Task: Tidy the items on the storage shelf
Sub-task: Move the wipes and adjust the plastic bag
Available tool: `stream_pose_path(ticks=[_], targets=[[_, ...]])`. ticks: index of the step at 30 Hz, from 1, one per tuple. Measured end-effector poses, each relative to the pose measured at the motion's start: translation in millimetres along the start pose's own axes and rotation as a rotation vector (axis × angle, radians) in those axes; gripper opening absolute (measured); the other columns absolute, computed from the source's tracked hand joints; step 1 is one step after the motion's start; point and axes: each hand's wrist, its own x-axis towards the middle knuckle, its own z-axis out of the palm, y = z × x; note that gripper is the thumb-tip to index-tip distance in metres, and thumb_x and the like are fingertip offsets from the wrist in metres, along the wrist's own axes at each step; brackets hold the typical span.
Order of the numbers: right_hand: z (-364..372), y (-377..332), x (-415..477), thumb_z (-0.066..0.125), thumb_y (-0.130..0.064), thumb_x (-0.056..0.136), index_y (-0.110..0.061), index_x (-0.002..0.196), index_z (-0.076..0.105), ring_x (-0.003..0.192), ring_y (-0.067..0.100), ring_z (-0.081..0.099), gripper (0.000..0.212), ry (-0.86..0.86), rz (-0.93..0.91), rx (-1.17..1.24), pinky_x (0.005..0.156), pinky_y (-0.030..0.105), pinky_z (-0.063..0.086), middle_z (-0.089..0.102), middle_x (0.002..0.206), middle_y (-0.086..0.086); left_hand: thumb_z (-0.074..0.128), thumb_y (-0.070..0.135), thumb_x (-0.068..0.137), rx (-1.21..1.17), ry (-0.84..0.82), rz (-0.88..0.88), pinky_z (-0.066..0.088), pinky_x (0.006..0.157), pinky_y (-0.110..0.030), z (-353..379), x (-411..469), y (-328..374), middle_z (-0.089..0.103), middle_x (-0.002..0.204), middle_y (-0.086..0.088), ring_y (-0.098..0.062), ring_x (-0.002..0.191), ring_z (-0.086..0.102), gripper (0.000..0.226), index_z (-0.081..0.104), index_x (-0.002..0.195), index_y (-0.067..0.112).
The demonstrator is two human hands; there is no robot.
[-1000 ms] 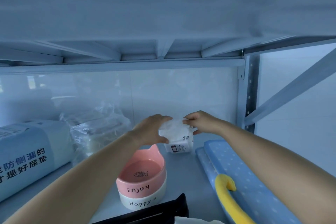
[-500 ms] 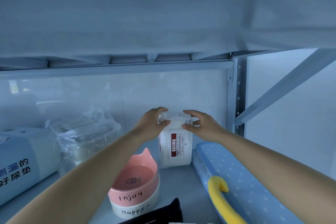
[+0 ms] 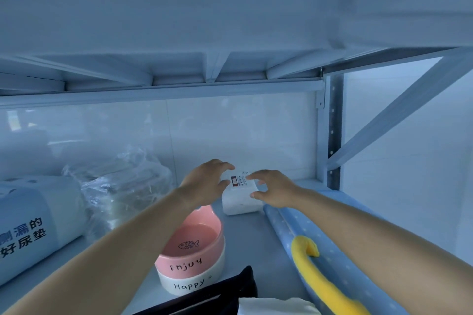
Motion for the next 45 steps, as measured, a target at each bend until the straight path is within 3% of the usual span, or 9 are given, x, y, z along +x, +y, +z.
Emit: stream_pose_path(ticks=[10,17,22,29,33,40,45], targets=[[22,-15,16,0.065,-0.033,0.084,-0.023,0.138,0.043,0.136,0.015,0.031,0.059,-0.185,-0.054,-0.215,0.109,0.026,0.026,0.038,0.147,-0.003,0.048,0.035,0.093,0.003,-0.072,-0.038,0.039,0.101,-0.033,-2,-19,-15,0.052,0.131,0.002,-0.017,0.122,0.047,0.035,0.051,0.127,0.027],[26,-8,23,0.069,-0.035,0.081,-0.025,0.149,0.017,0.141,0.022,0.024,0.086,-0.312,0.01,-0.323,0.113,0.035,0.025,0.015,0.157,-0.002,0.051,0.037,0.091,0.114,-0.068,-0.083,0.043,0.097,-0.033,-26,-35,-45,0.057,0.125,0.008,-0.013,0.116,0.052,0.032,0.055,0.122,0.032],[27,-5,26,0.068,-0.016,0.081,-0.02,0.144,0.032,0.134,0.023,0.036,0.073,-0.283,0.007,-0.318,0.109,0.031,0.03,0.033,0.15,0.003,0.053,0.038,0.09,0.192,-0.015,-0.124,0.042,0.097,-0.033,-46,-48,-67,0.055,0.125,0.009,-0.014,0.117,0.051,0.032,0.054,0.121,0.035],[28,-5,22,0.064,-0.003,0.077,-0.03,0.132,0.048,0.124,0.017,0.046,0.064,-0.269,-0.059,-0.192,0.102,0.032,0.04,0.046,0.139,-0.004,0.061,0.03,0.084,0.222,0.038,-0.183,0.044,0.097,-0.037,-59,-69,-93,0.051,0.129,0.004,-0.018,0.119,0.05,0.04,0.054,0.123,0.029],[27,-16,26,0.065,-0.004,0.075,-0.032,0.125,0.055,0.113,0.018,0.053,0.058,-0.256,-0.075,-0.154,0.094,0.029,0.045,0.055,0.13,-0.001,0.061,0.033,0.084,0.258,0.006,-0.23,0.043,0.098,-0.036,-61,-75,-101,0.047,0.133,0.004,-0.018,0.122,0.048,0.046,0.05,0.128,0.031],[43,-32,27,0.074,-0.02,0.078,-0.025,0.135,0.049,0.13,0.017,0.042,0.063,-0.232,-0.056,-0.147,0.106,0.028,0.034,0.046,0.142,-0.002,0.061,0.042,0.084,0.351,-0.079,-0.282,0.044,0.098,-0.035,-50,-81,-105,0.048,0.135,0.005,-0.017,0.125,0.047,0.06,0.037,0.138,0.031],[49,-42,35,0.075,-0.019,0.077,-0.021,0.134,0.05,0.13,0.021,0.042,0.063,-0.229,-0.047,-0.189,0.105,0.03,0.035,0.048,0.141,0.002,0.062,0.041,0.084,0.371,-0.072,-0.261,0.046,0.096,-0.037,-51,-84,-109,0.046,0.133,0.006,-0.016,0.124,0.046,0.057,0.041,0.136,0.031]])
